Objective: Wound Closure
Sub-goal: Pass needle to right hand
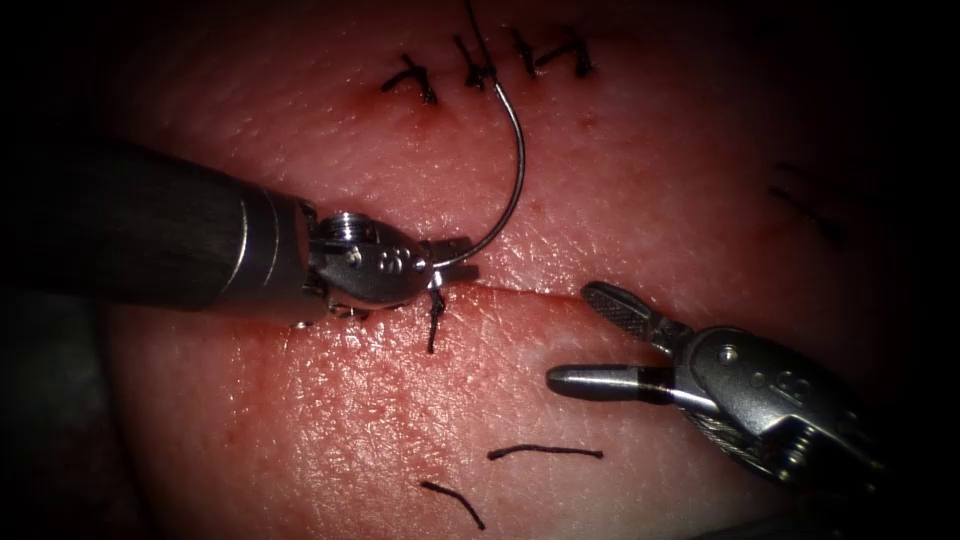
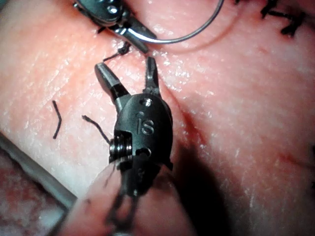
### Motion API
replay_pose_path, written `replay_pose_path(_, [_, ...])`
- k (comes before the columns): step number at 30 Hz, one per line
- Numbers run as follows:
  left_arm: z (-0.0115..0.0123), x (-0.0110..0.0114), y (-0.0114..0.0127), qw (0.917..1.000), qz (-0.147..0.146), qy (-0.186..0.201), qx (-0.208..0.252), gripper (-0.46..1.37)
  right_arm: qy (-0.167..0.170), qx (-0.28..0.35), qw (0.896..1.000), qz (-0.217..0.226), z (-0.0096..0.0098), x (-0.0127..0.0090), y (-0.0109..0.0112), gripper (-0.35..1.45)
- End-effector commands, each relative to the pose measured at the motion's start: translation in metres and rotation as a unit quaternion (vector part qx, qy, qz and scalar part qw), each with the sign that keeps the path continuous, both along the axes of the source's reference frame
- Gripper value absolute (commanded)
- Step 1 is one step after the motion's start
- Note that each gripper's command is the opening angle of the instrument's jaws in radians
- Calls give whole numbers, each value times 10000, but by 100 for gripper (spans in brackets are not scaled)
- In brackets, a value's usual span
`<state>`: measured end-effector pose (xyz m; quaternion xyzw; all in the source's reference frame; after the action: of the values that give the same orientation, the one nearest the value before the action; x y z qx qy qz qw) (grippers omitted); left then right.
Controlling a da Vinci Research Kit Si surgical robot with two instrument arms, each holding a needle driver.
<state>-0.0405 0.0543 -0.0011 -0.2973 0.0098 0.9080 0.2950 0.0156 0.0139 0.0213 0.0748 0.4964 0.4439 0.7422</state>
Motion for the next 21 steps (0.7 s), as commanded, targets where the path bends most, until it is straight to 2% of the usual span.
replay_pose_path(1, [-4,0,-1,10000,54,-33,-33,-35,11,30,10000,19,0,1,0,89])
replay_pose_path(8, [-33,4,-15,9991,260,-132,-321,-35,58,215,9997,142,-1,1,5,89])
replay_pose_path(13, [-51,12,-30,9979,356,-135,-526,-35,19,474,9980,413,-4,1,12,91])
replay_pose_path(17, [-62,18,-41,9960,485,-122,-747,-35,96,919,9923,825,-6,2,18,93])
replay_pose_path(21, [-70,21,-49,9935,628,-98,-948,-35,237,1234,9867,1027,-7,4,22,95])
